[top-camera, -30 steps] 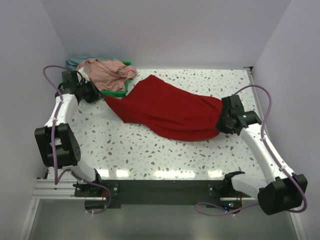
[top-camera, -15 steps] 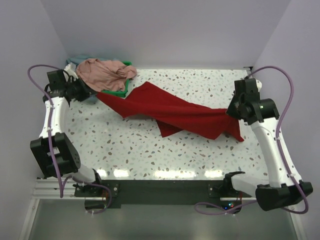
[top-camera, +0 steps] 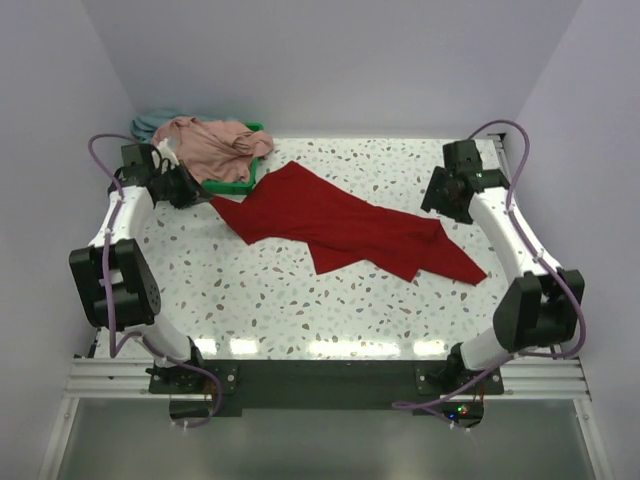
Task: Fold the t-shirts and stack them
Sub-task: Flatten the tshirt out
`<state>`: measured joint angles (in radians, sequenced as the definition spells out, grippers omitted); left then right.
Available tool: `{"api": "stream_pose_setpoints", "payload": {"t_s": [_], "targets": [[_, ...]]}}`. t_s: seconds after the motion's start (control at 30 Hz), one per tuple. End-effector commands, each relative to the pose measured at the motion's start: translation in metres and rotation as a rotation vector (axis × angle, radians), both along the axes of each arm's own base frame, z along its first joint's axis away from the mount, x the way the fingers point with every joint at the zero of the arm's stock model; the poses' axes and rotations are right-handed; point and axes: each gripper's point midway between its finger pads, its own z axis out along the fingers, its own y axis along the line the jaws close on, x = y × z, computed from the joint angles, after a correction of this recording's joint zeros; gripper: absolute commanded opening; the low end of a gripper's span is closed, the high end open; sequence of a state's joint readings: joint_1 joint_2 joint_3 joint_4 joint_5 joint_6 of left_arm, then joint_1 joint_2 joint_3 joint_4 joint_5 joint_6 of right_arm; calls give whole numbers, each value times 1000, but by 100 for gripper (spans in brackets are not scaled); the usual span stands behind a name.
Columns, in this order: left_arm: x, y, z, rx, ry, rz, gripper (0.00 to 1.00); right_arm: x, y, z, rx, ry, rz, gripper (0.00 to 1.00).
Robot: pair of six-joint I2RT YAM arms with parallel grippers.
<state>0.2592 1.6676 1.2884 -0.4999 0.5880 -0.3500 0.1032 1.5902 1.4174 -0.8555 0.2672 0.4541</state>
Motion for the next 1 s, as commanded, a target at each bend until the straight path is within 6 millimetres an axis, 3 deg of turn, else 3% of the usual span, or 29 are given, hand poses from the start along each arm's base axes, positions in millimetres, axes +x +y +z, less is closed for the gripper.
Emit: {"api": "stream_pose_setpoints", "payload": {"t_s": [0.0, 0.03, 0.07, 0.13, 0.27, 0.67, 0.8, 0.97], "targets": [[-1, -15, 5, 18, -48, -59, 0, -32, 34, 11, 50, -58, 87, 72], [-2, -16, 5, 22, -51, -62, 0, -44, 41, 11, 80, -70, 84, 71], [-4, -18, 2, 21, -44, -66, 0, -65, 49, -14, 91, -16, 103, 70], [-6, -21, 2, 20, -44, -72, 0, -96, 58, -40, 153, 26, 86, 63], [-8, -27, 0, 25, -42, -84, 0, -114, 65, -61, 223, 13, 60, 53], [-11, -30, -2, 37, -36, -95, 0, -90, 72, -96, 212, 61, 71, 42], [-11, -29, 0, 47, -41, -93, 0, -89, 76, -114, 218, 112, 79, 40], [-10, -28, -2, 51, -35, -92, 0, -89, 77, -121, 222, 122, 72, 39]]}}
